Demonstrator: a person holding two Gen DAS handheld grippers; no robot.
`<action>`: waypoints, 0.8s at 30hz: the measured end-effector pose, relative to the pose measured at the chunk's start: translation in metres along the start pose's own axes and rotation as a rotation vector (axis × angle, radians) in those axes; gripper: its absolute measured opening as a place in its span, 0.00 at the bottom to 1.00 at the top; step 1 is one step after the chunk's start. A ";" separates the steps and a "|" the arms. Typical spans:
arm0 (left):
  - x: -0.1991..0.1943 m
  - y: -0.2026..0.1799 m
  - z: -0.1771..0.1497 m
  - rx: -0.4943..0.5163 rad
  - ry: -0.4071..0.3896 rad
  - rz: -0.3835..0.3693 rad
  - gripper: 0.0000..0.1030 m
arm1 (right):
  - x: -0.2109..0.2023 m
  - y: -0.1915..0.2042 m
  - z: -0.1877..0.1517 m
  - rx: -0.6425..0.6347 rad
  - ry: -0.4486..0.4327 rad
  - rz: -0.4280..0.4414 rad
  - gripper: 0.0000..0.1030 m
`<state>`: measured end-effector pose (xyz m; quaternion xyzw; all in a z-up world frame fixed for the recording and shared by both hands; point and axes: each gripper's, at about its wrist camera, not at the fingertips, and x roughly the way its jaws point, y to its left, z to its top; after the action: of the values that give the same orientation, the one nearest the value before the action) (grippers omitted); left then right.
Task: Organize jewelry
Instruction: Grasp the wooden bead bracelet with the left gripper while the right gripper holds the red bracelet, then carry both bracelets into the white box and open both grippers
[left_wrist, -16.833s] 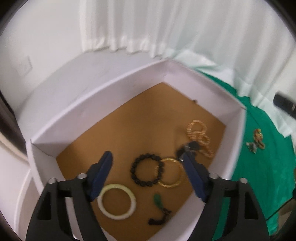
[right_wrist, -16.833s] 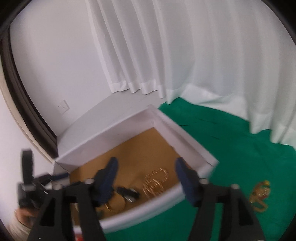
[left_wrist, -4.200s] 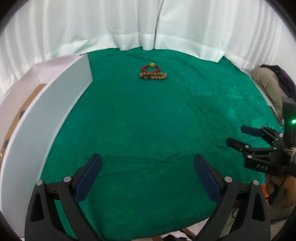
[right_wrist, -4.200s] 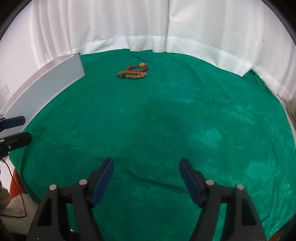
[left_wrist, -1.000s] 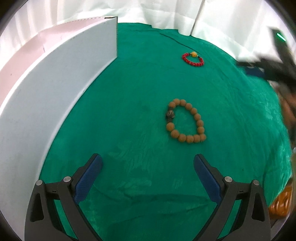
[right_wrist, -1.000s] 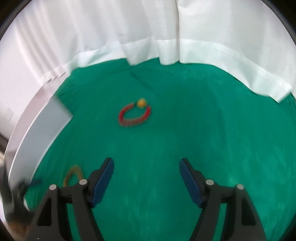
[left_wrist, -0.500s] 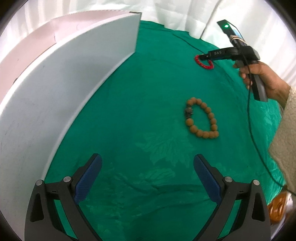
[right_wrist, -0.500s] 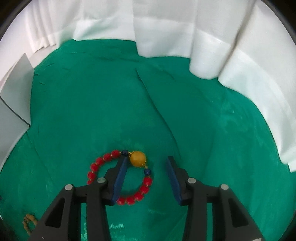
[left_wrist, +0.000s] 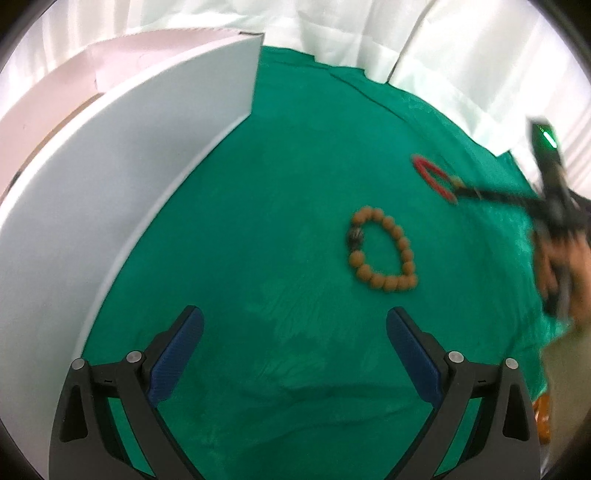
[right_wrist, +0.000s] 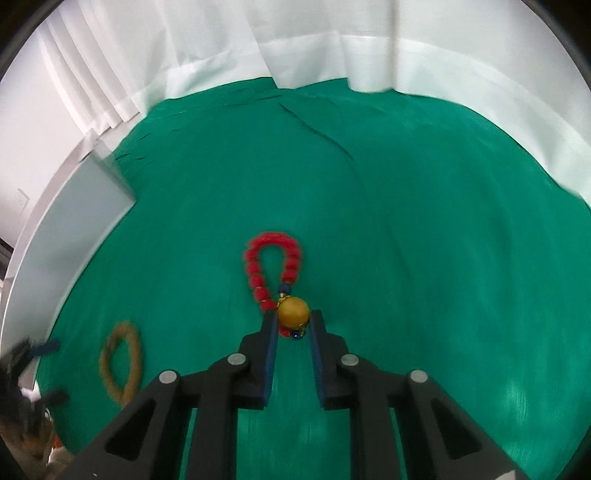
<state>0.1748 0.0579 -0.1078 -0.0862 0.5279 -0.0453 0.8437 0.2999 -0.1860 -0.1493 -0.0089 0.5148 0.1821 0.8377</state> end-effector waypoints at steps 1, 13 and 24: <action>0.002 -0.006 0.006 0.011 -0.008 0.003 0.96 | -0.009 -0.001 -0.016 0.017 -0.009 0.001 0.17; 0.055 -0.067 0.037 0.214 0.006 0.167 0.39 | -0.072 0.008 -0.092 0.089 -0.142 0.036 0.17; 0.049 -0.084 0.029 0.286 -0.015 0.206 0.12 | -0.094 0.021 -0.108 0.088 -0.187 0.037 0.17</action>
<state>0.2235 -0.0299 -0.1228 0.0889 0.5157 -0.0327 0.8515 0.1624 -0.2165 -0.1151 0.0546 0.4421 0.1746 0.8781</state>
